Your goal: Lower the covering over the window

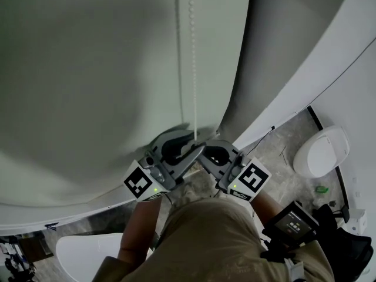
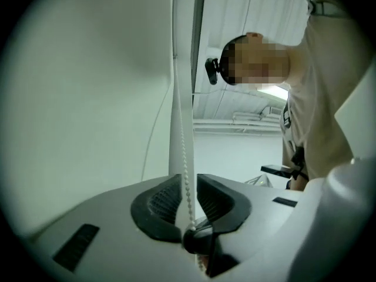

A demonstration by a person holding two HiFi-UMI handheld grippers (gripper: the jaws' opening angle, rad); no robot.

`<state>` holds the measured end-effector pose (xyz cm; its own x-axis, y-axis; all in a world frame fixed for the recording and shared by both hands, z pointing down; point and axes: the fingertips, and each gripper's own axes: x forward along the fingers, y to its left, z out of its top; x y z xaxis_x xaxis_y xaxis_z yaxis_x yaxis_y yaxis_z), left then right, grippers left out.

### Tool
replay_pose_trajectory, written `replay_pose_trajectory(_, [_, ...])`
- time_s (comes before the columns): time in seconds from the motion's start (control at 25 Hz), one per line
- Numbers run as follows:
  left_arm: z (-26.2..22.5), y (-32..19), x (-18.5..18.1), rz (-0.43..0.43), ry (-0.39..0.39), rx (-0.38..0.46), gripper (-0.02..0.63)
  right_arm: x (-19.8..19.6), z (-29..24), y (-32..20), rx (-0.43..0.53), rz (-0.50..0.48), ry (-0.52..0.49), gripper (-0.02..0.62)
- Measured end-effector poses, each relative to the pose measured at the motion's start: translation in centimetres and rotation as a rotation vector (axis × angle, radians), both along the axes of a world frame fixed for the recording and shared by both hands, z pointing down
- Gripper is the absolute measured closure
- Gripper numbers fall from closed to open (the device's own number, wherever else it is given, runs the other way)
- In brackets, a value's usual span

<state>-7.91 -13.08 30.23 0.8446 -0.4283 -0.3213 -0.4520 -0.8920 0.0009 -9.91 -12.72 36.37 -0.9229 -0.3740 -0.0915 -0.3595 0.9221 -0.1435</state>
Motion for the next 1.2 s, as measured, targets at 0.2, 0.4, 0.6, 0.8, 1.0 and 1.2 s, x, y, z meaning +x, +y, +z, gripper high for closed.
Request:
replay_pose_trajectory(0.2, [0.0,0.0,-0.1,-0.007,0.000,0.000,0.581,0.2,-0.4,0.2,0.032,-0.004,0.009,0.588])
replay_pose_trajectory(0.4, [0.7,-0.1,-0.7,-0.076,-0.073,0.059,0.583,1.5,-0.8,1.0,0.072,-0.027,-0.034,0.547])
replay_pose_trajectory(0.6, [3.0,-0.1,-0.5,-0.049,-0.125,0.032,0.583,2.8,-5.0,0.8,0.128,0.013,-0.103,0.525])
replay_pose_trajectory(0.8, [4.9,0.4,0.2,-0.021,-0.124,-0.039,0.583,1.4,-8.2,0.2,0.159,0.027,-0.078,0.525])
replay_pose_trajectory(1.0, [6.3,1.6,1.1,0.004,-0.124,-0.061,0.583,1.2,-6.8,0.3,0.131,0.037,-0.053,0.570])
replay_pose_trajectory(1.2, [5.6,2.4,0.4,0.061,-0.067,-0.080,0.581,1.5,-6.2,0.1,0.120,0.037,-0.054,0.588])
